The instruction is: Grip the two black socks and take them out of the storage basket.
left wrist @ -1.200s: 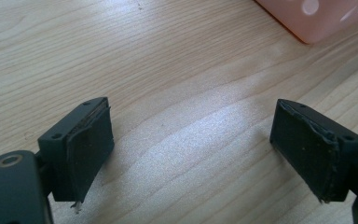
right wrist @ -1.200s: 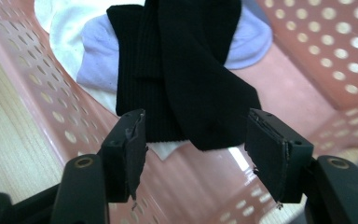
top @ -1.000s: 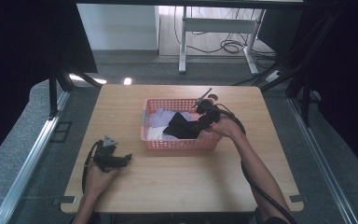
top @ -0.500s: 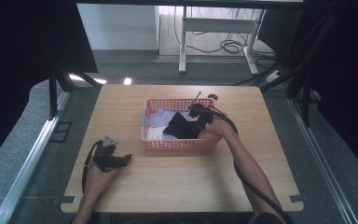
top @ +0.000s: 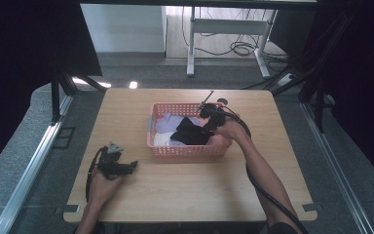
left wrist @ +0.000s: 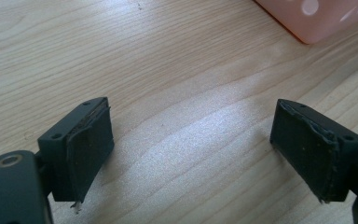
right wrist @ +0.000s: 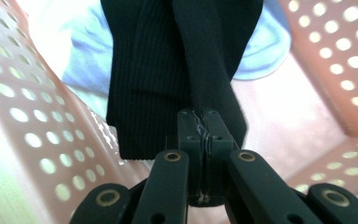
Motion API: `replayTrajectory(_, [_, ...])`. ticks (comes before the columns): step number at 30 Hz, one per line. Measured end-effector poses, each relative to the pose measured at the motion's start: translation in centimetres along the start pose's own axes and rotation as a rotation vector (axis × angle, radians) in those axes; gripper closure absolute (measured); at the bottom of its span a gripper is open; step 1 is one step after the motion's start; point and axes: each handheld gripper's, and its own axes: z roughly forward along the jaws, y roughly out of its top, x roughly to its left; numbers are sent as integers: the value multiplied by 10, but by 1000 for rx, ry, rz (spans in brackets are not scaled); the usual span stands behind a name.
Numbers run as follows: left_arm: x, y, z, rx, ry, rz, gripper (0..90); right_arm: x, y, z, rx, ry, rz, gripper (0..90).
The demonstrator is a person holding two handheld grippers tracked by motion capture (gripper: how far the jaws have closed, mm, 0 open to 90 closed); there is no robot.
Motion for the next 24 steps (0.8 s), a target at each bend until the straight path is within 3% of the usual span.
replayTrajectory(24, [0,0,0,-5,0,-4,129,2,24,-90,-120,-20,13,887])
